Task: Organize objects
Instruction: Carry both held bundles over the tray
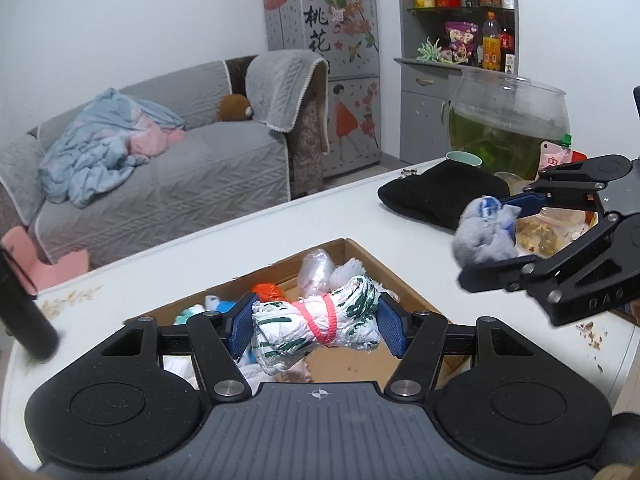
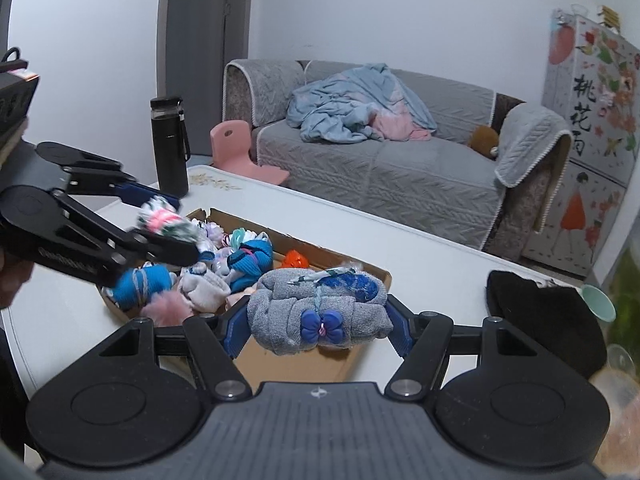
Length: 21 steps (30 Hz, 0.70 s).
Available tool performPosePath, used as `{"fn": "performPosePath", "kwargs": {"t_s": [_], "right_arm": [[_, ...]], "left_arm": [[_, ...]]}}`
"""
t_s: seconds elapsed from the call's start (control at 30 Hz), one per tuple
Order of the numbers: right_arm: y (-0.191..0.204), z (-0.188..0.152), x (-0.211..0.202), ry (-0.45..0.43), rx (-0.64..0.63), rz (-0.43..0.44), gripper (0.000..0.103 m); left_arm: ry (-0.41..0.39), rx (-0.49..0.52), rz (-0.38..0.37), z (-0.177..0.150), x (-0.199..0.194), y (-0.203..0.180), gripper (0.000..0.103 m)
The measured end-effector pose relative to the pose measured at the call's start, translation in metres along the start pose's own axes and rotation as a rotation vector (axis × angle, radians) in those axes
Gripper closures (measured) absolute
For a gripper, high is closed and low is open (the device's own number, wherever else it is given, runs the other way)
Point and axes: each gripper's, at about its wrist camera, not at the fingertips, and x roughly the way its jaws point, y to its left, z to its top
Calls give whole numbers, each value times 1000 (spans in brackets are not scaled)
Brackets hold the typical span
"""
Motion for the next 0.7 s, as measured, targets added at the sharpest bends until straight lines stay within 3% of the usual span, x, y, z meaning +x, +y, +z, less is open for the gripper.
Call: {"fn": "performPosePath", "kwargs": {"t_s": [0.7], "right_arm": [[4, -12, 47, 158, -67, 42, 39]], "left_arm": [[192, -9, -67, -30, 80, 3, 35]]}}
